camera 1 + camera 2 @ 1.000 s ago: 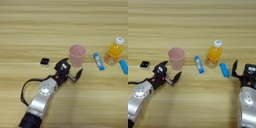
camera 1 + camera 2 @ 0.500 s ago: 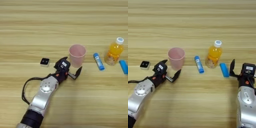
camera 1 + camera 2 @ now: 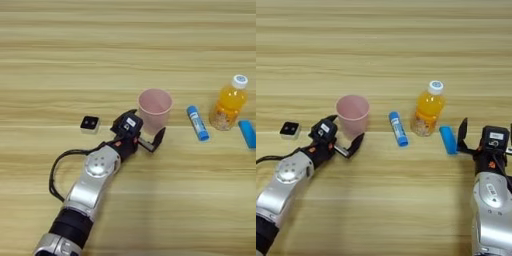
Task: Move the objects on the table
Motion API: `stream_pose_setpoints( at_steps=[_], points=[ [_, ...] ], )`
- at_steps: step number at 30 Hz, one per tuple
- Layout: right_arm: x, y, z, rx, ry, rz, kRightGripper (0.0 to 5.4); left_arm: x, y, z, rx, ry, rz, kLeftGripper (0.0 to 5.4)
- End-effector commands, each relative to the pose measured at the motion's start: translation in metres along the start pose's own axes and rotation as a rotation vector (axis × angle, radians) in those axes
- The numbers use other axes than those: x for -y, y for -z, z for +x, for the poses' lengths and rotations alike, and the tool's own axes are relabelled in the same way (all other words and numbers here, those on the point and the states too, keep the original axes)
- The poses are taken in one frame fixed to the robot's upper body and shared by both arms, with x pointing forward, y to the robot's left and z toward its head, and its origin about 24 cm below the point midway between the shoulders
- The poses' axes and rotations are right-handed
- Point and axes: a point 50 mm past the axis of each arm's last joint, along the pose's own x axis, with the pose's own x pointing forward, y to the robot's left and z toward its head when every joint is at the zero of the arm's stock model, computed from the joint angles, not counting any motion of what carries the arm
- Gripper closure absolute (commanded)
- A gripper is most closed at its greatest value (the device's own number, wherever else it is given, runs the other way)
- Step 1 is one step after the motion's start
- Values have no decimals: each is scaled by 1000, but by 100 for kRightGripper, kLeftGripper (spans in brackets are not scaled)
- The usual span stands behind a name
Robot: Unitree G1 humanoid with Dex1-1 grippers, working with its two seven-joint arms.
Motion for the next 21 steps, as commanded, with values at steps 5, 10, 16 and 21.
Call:
stream_pose_setpoints(
  at_steps=[5, 10, 16, 21],
  points=[
    [-2, -2, -1, 8, -5, 5, 2, 0, -5, 10, 5, -4, 9, 0],
    [-2, -2, -2, 8, -2, 6, 2, 1, -5, 14, 3, 1, 9, 0],
    [-3, -3, -2, 9, -4, 7, 2, -5, -6, 18, 2, -34, 3, 0],
    [-4, -3, -2, 8, -6, 8, 2, -10, -3, 22, -6, -60, -8, 0]
  ],
)
